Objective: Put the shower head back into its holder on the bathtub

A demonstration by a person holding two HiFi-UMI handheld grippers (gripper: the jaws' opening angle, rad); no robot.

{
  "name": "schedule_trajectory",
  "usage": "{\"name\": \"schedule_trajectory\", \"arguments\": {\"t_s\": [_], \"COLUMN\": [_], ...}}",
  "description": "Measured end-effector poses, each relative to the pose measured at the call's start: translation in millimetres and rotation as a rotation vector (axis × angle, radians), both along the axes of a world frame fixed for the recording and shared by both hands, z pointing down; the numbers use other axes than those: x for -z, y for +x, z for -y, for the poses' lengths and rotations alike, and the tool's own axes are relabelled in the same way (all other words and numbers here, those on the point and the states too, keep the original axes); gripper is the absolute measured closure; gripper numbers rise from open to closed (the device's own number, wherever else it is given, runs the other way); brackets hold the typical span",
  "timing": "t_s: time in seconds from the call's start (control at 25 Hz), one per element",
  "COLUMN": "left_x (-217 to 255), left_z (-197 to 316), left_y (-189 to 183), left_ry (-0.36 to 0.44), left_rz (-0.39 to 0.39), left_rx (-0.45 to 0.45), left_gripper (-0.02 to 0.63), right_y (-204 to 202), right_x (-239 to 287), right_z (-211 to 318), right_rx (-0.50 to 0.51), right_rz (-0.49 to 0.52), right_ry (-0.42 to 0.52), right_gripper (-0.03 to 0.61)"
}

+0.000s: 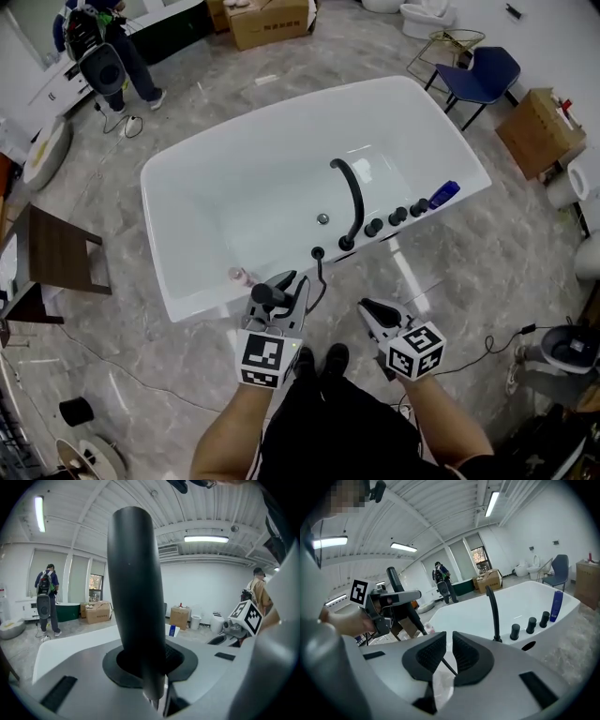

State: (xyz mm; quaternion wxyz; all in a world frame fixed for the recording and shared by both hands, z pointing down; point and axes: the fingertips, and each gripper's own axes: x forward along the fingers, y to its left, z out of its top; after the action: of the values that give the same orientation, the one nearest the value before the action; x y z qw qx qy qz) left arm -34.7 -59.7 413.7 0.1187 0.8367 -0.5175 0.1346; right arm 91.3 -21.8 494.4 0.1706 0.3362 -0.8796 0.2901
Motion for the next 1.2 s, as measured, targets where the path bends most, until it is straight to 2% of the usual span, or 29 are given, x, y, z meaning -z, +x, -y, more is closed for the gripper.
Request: {"name": "schedule_trajectory", "arguments": {"t_s": [0.08, 0.4, 0.68, 1.2], "left_x": [-5.1, -53.2, -83.9, -163.5], "left_z": [0.5, -10.3, -12.8, -11.7], "left_y": [-8.5, -30.0, -39.3, -37.1], "left_ry": [-0.001, -0.048, -0.084, -0.116], "left_rz": [-0.019, -0.003, -0.006, 0.002], "left_rx": [0.005, -0.011, 0.008, 0.015], "left_gripper": [0.534, 0.532, 0.532, 0.532], "right_y": [-13.4, -45.9, -50.0, -42.5], "right_x": [-11.9, -51.9, -103.1, -220.5], "right_z": [1.7, -7.2, -14.6, -2.2], "right_rx": [0.008, -0.017, 0.015, -0.007], "right_rz": [-0.019, -0.038, -0.071, -0.102], "right_ry": [-0.014, -0.038, -0.075, -0.121], "right_gripper": [0.511, 0.483, 0.454, 0.427]}}
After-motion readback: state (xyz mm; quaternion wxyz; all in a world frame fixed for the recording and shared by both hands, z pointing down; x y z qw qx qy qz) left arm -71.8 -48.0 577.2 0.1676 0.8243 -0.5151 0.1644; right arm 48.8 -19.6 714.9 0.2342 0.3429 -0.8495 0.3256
